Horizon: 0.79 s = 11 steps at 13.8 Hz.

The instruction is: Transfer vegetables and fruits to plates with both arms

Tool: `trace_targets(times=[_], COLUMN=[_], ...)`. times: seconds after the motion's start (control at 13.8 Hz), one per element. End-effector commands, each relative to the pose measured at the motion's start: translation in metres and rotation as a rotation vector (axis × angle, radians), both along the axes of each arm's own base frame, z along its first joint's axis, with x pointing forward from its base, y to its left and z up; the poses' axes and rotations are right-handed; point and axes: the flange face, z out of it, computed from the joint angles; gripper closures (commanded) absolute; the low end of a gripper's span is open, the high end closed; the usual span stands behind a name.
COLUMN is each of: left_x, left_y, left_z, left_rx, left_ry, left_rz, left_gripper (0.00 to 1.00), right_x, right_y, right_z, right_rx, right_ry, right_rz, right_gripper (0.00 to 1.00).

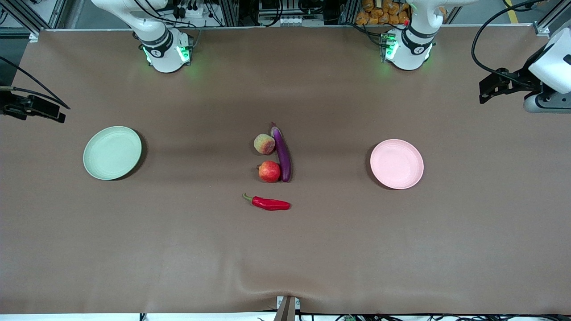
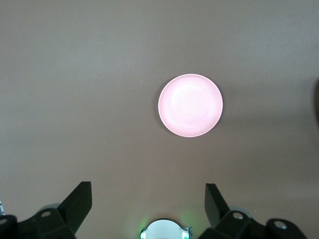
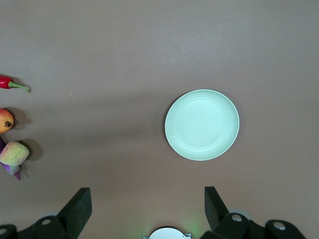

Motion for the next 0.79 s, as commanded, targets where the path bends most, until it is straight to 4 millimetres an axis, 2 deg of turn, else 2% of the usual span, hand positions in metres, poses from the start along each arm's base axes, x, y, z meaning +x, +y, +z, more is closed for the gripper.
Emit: trace_targets(times=[0.0,0.14,0.51,0.58,0.72], left_x=[-0.002,0.003,0.007,0.007,0.014], left_y=[-0.003,-0.003,-0.018,-0.022,-0.031], left_z=[0.0,-0.007,-0.017,-0.018,-0.032], left_rx=[-0.012,-0.016,-0.028,-0.07,-0.18], left_ry=[0.01,0.023,0.043,0.051,0.1], left_rz=[0.0,0.005,-0.019,0.002,0.094], left_gripper=[0.0,0.0,0.0,0.0,0.0], right_x=[-0.001,0.0,0.0,0.001,0.001], right_y=[-0.001,0.0,0.001,0.0,-0.003], right_z=[0.002,0.002,0.004,0.002,0.002], right_rx=[0.001,-0.001,-0.002,-0.003,-0.002], right_ry=[0.007,0.004,0.001,0.002,0.004], right_rz=[-0.014,-0.011,-0.009,-0.011,-0.015], right_gripper=[0.0,0.0,0.0,0.0,0.0])
